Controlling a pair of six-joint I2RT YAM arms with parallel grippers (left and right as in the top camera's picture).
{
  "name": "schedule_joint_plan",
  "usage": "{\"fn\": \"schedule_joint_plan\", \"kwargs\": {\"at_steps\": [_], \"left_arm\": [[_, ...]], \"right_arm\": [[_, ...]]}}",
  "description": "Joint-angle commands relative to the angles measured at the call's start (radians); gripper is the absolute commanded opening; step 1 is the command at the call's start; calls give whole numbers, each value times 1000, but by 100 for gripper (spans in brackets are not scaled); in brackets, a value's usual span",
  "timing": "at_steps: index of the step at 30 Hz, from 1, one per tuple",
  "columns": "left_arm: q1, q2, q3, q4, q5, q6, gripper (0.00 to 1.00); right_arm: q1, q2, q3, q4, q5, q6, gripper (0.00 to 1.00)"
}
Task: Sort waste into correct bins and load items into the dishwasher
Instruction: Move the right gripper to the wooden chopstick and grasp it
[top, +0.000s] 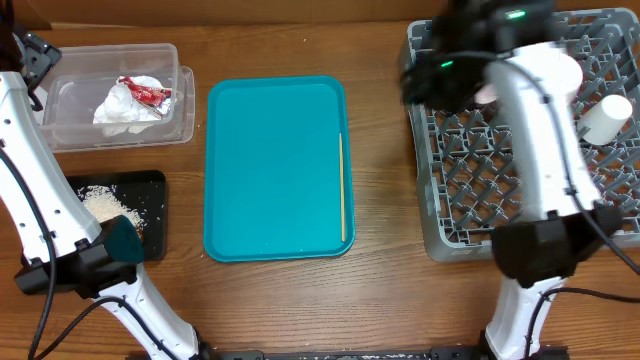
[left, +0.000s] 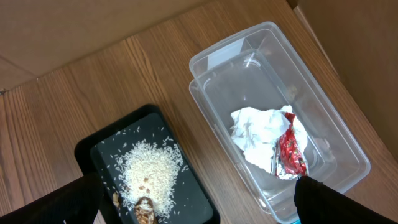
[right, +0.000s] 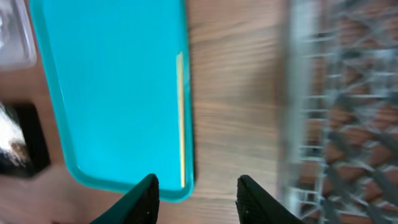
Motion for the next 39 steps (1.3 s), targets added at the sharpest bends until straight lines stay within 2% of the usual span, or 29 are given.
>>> {"fn": "schedule_joint_plan", "kwargs": {"at_steps": [1,4,8,14,17,39], "left_arm": [[-7,0,2,1,-13,1,100],[-7,0,2,1,-13,1,100],[-7,0,2,1,-13,1,100],[-7,0,2,1,-13,1,100],[-7,0,2,1,-13,1,100],[-7,0,2,1,-13,1,100]], "right_arm": [[104,-1,-107,66,33,12,39],[201,6,-225,175,106,103,31],[306,17,-376,300,232,192,32],[403,19,-552,475,291,270,35],[417,19,-591,501,339,305,37],[417,26,-755,677,320,321,36]]}}
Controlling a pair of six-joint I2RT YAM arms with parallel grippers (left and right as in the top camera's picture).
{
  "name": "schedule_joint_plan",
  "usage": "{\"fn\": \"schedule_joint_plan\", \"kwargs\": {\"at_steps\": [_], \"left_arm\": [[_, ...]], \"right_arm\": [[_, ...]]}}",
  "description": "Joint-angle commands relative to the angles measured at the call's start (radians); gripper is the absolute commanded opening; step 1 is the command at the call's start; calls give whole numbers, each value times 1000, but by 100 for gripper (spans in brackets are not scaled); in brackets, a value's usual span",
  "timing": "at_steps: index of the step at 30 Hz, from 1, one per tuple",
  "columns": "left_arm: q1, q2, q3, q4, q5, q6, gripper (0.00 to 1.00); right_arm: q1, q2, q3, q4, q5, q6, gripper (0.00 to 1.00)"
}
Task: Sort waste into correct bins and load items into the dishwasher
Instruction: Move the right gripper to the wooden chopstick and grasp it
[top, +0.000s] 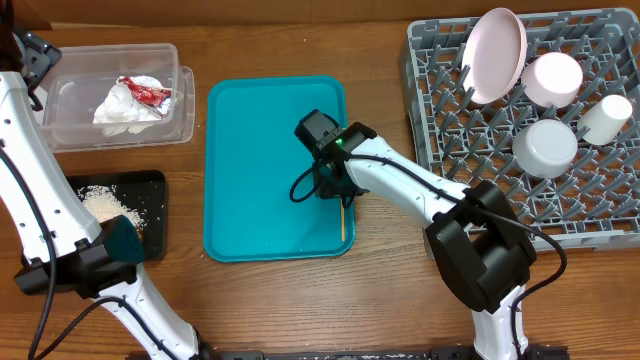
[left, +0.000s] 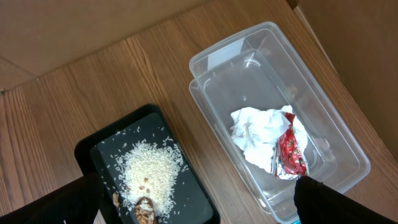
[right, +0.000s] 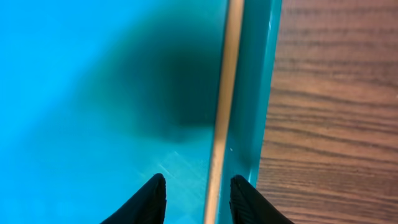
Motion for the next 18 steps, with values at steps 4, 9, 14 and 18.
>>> {"fn": "schedule_joint_plan", "kwargs": {"at_steps": [4,9,14,18], "left_arm": [[-7,0,3,1,-13,1,100],[-7,0,3,1,-13,1,100],[-7,0,3,1,-13,1,100],[-7,0,3,1,-13,2,100]], "right_arm": [[-1,2,-32,27,-8,16,36],[-1,2,-72,62,-47,15,36],[-1,2,-124,113,-65,19,36],[-1,2,-148,122,-65,27,36]]}}
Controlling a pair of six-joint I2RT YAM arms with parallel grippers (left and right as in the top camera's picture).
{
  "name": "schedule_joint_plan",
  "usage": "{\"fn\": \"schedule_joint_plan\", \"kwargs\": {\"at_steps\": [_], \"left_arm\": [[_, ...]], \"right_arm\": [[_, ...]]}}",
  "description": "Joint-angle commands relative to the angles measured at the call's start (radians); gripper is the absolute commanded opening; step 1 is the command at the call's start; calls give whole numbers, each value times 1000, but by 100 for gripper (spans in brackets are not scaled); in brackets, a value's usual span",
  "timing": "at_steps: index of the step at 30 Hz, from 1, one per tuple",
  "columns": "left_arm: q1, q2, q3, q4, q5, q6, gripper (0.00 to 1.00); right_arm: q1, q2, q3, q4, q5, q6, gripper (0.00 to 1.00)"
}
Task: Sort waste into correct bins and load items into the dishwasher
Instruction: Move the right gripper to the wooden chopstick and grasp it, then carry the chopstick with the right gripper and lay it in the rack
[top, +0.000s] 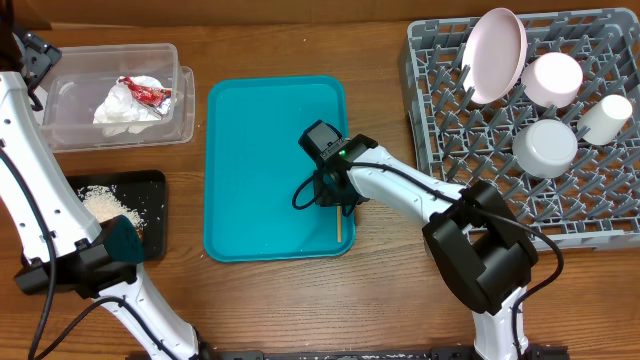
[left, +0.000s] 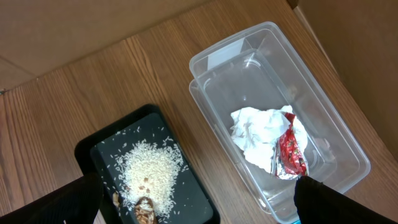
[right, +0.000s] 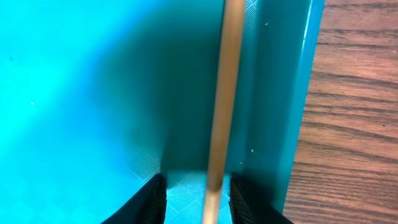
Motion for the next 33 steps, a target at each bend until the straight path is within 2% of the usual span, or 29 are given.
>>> {"fn": "schedule_joint_plan", "kwargs": {"at_steps": [1,7,15,20,28,33], "left_arm": [[-7,0,3,1,-13,1,100],[-7,0,3,1,-13,1,100],[-7,0,3,1,-13,1,100],[-7,0,3,1,-13,1,100],[-7,0,3,1,-13,1,100],[-7,0,3,1,-13,1,100]], "right_arm": [[-2,8,-40,-2,-9,14,35],[-2,8,-40,0,1,33,10],[-2,8,-39,-9,34,34,4],[-2,7,27,-64,26,35,4],[-38,7,257,-206,39,-27,4],[-131,6,474,-349,58,-116,4]]}}
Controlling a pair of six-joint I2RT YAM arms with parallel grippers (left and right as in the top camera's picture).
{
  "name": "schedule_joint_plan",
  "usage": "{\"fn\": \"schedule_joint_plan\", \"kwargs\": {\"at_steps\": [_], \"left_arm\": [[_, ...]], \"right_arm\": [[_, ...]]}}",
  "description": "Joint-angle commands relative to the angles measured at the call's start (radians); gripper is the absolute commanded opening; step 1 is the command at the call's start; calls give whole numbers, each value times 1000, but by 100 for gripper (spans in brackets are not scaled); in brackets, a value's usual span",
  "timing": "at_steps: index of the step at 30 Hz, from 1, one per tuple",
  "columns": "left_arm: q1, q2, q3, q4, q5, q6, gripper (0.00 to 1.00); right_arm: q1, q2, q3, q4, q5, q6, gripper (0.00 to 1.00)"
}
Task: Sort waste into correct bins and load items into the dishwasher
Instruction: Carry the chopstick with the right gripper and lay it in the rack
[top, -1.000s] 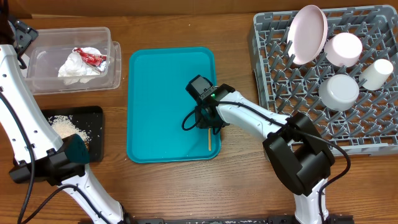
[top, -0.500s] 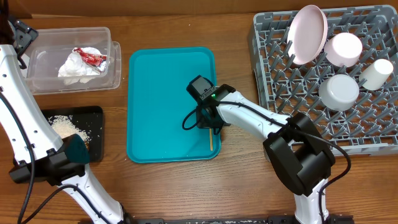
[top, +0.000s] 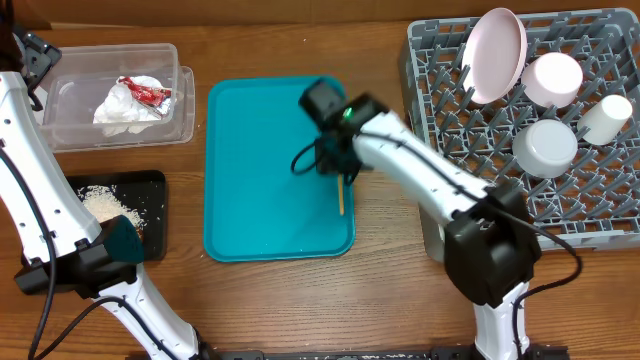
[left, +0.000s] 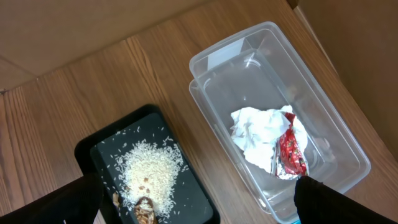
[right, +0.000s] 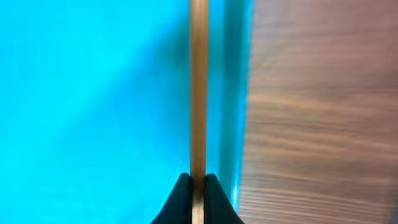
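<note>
A thin wooden stick (right: 198, 93) runs along the right rim of the teal tray (top: 265, 170). My right gripper (right: 198, 186) is shut on its near end and holds it over the tray's right edge. Overhead, the stick (top: 341, 197) pokes out below the right gripper (top: 338, 172). The left gripper (left: 199, 208) hangs open high above the two bins, its dark fingers (left: 323, 199) at the lower corners of the left wrist view. The grey dish rack (top: 450, 150) stands at the right with a pink plate (top: 497, 42) and white cups (top: 553, 78).
A clear bin (left: 323, 118) at the far left holds a crumpled white napkin (left: 258, 134) and a red wrapper (left: 289, 152). A black bin (left: 199, 199) in front of it holds rice (left: 149, 171) and food scraps. Bare wood separates tray and rack.
The right gripper was open astride the stick low on the tray. Now it is shut on the stick and sits farther up the tray's right edge. The left arm has not moved.
The right arm was first over the dish rack, the stick lying alone by the tray's right rim. Then its open gripper hung above the stick, then sat low with a finger on either side. Now it grips the stick. The left gripper stayed open over the bins.
</note>
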Motion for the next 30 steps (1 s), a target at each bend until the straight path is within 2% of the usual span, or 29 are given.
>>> {"fn": "schedule_joint_plan", "kwargs": {"at_steps": [1,4,6,9,11,15,20,23,30], "left_arm": [[-7,0,3,1,-13,1,100],[-7,0,3,1,-13,1,100],[-7,0,3,1,-13,1,100],[-7,0,3,1,-13,1,100],[-7,0,3,1,-13,1,100],[-7,0,3,1,-13,1,100],[-7,0,3,1,-13,1,100],[-7,0,3,1,-13,1,100],[-7,0,3,1,-13,1,100]], "right_arm": [[-94,-4,162,-47,37,-97,4],[-197,-4,286,-98,42,-155,4],[-271,-4,349,-115,15,-246,4],[-377,-4,386,-122,-62,-423,4],[-437,-4,385,-124,-64,-462,5],[-527,-3,362,-114,-110,-467,5],[-562,-2,299,-67,-177,-469,6],[-561,-2,249,-27,-175,-482,23],[-558,-2,192,-3,-175,-480,30]]}}
